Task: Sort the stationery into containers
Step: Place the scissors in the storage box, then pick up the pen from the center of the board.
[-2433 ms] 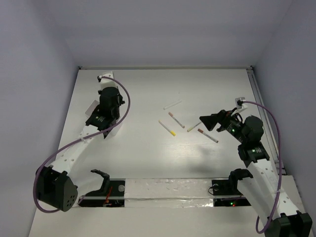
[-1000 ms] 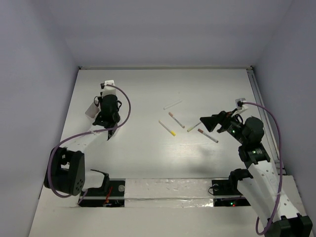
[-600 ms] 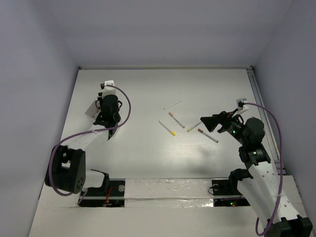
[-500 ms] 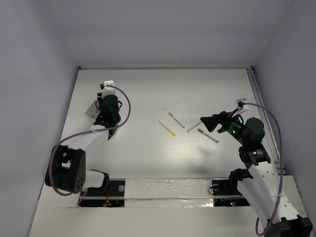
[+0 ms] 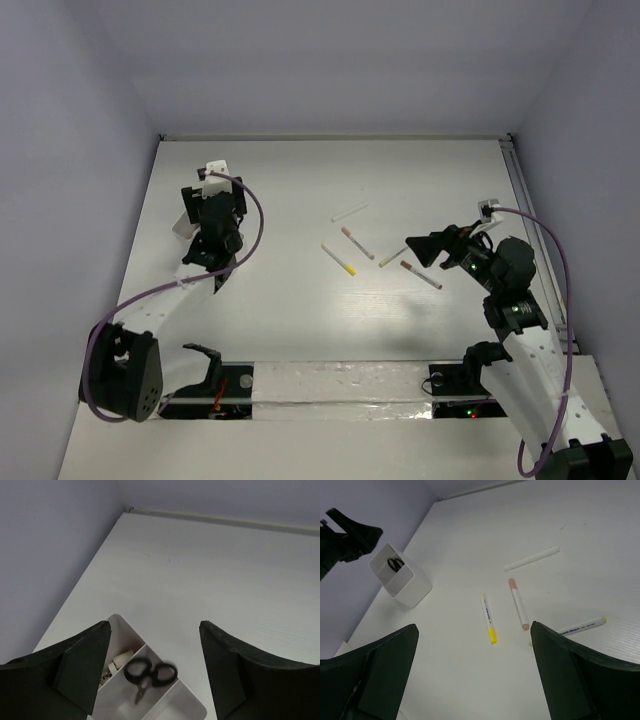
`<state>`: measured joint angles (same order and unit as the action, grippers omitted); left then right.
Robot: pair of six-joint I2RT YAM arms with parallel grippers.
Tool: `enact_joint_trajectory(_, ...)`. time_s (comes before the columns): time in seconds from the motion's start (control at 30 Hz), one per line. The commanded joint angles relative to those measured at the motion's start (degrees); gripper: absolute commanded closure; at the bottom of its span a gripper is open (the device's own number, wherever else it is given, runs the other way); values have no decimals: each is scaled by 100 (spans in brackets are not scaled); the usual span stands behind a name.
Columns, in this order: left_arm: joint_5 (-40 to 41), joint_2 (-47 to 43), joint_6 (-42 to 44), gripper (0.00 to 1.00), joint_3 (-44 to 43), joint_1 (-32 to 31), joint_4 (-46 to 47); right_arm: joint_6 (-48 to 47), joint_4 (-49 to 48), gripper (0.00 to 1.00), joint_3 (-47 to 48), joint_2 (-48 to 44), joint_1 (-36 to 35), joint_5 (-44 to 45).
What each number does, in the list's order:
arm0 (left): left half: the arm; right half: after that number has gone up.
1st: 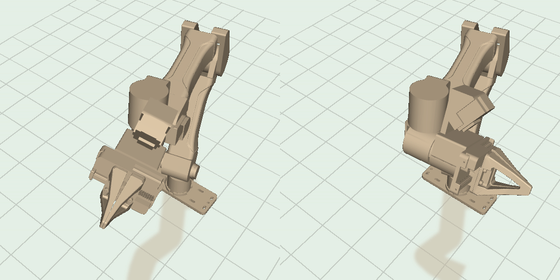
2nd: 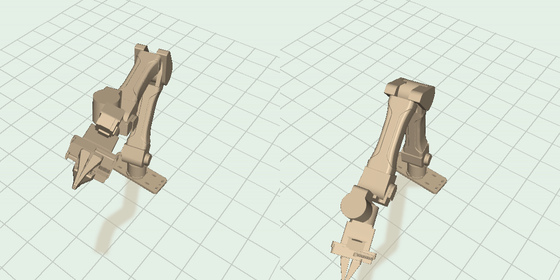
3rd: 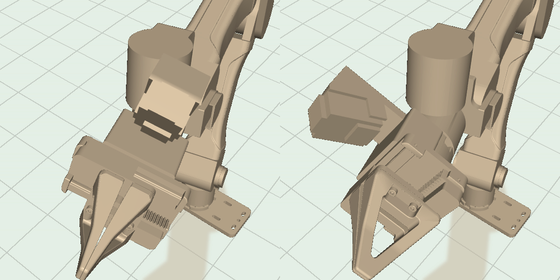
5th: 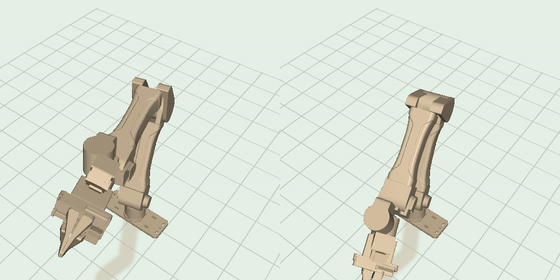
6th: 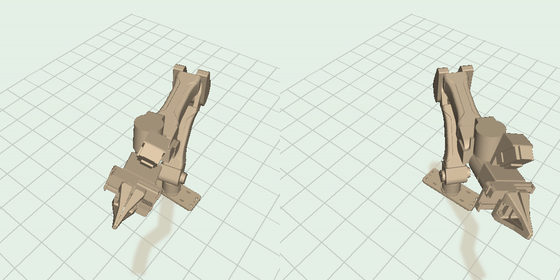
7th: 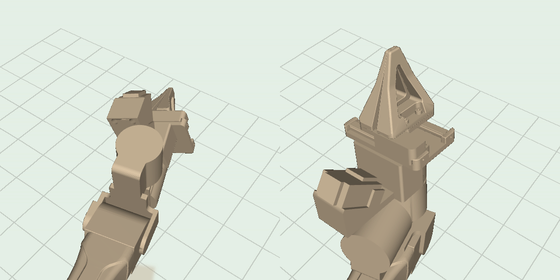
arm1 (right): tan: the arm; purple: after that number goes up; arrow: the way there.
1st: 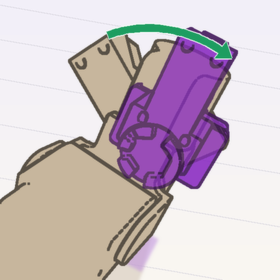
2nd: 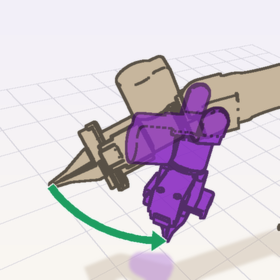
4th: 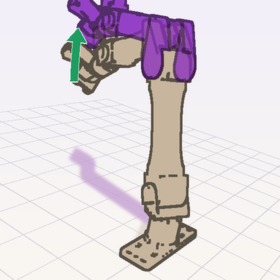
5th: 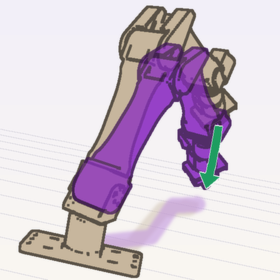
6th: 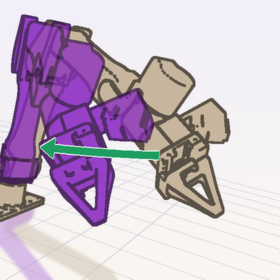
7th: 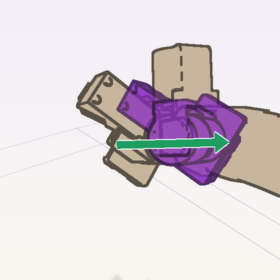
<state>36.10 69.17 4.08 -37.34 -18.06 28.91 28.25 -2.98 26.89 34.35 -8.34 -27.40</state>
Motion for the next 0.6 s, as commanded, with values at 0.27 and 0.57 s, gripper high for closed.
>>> enact_joint_trajectory(0.27,-260,-545,-380,45,-378,-223,-568,-83,-123,0,211,11,-45,24)
enact_joint_trajectory(0.57,-1614,-211,-2155,100,-968,-2112,-1337,-65,-150,0,211,133,-45,68)
